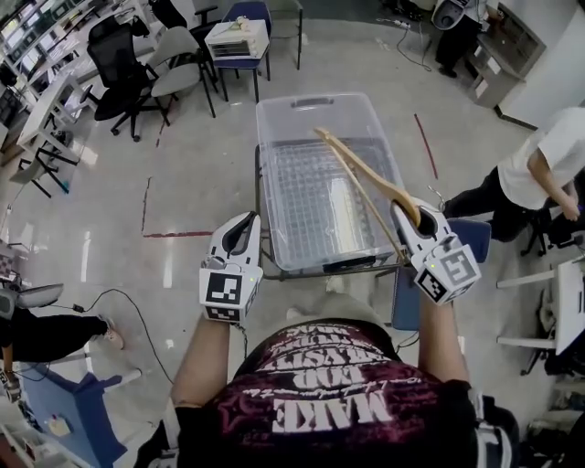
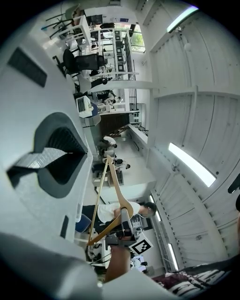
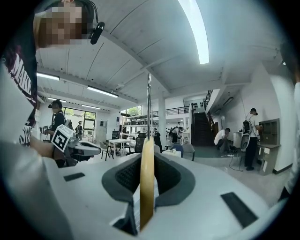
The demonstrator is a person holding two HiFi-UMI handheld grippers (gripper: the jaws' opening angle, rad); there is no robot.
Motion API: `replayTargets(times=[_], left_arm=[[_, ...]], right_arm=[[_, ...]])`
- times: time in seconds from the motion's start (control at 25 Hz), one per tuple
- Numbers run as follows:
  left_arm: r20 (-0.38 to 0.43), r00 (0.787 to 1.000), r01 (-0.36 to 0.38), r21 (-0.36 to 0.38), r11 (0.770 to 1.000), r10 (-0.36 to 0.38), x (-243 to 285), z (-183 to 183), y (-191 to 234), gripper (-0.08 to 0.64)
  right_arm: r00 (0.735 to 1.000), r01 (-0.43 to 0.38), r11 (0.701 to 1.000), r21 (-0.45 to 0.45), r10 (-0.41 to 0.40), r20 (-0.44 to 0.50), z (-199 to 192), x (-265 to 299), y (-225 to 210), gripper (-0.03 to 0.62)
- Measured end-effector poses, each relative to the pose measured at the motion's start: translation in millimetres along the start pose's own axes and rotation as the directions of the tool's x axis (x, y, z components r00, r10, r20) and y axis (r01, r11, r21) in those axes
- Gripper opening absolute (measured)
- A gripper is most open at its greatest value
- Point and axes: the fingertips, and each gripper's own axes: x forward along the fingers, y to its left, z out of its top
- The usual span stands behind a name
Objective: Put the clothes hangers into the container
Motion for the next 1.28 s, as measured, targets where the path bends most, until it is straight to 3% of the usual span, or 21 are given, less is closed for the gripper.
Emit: replayTargets(times=[0.56, 1.0, 1.28], left_arm=[[-0.050, 0.992, -0.113, -0.009, 0.994, 0.113, 28.7, -8.0, 39.5, 0.006], [-0.087, 0.991, -0.100, 0.020, 0.995, 0.102, 103.4, -8.1, 34.5, 0.006], [-0.094, 0.990, -0.109, -0.018, 0.994, 0.107, 133.2, -8.8, 37.0, 0.006]], right_arm=[[0.994, -0.094, 0.994, 0.050, 0.097, -0.055, -33.3, 81.9, -34.7, 0.060], [0.986, -0.107, 0.989, 0.098, 0.119, -0.118, -75.5, 135.7, -96.7, 0.060], [0.971, -0.117, 0.985, 0.129, 0.140, -0.193, -113.7, 169.4, -121.1, 0.060]])
